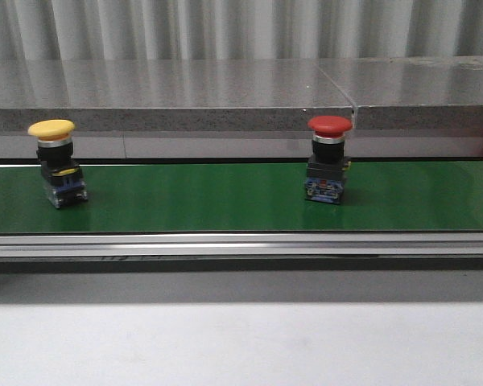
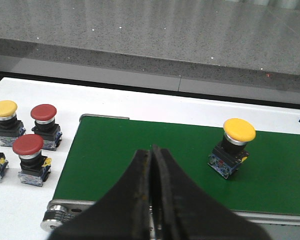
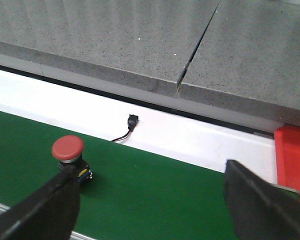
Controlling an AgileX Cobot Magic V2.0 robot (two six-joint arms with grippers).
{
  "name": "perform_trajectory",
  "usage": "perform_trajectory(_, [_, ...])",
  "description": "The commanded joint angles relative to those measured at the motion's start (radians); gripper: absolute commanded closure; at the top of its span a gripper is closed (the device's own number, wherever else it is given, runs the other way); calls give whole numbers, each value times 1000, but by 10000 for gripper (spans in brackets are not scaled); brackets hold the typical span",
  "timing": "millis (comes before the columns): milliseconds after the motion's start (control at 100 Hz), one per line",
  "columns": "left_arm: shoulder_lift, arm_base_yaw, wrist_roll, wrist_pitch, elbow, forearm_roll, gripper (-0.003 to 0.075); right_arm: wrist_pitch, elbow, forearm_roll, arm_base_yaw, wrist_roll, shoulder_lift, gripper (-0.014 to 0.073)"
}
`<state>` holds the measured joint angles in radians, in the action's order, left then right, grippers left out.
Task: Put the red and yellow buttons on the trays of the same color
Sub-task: 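Lower the right gripper onto the red button on the belt and grasp, then carry the red button into the red tray and release it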
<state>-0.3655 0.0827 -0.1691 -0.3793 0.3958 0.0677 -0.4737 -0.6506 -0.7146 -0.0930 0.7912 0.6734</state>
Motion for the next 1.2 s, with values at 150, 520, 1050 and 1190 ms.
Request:
perform_trajectory(150, [-6, 7, 1, 74, 27, 0, 741, 52, -30, -47, 1, -1, 73, 1])
perform_trajectory(520, [-6, 7, 1, 74, 27, 0, 741, -130, -161, -60, 15, 7, 379, 1])
perform_trajectory(1050, [-6, 7, 1, 74, 27, 0, 741, -43, -289, -54, 187, 96, 748, 1])
perform_trajectory(1190, [-6, 7, 1, 74, 27, 0, 741, -3, -328, -54, 195, 96, 811, 1])
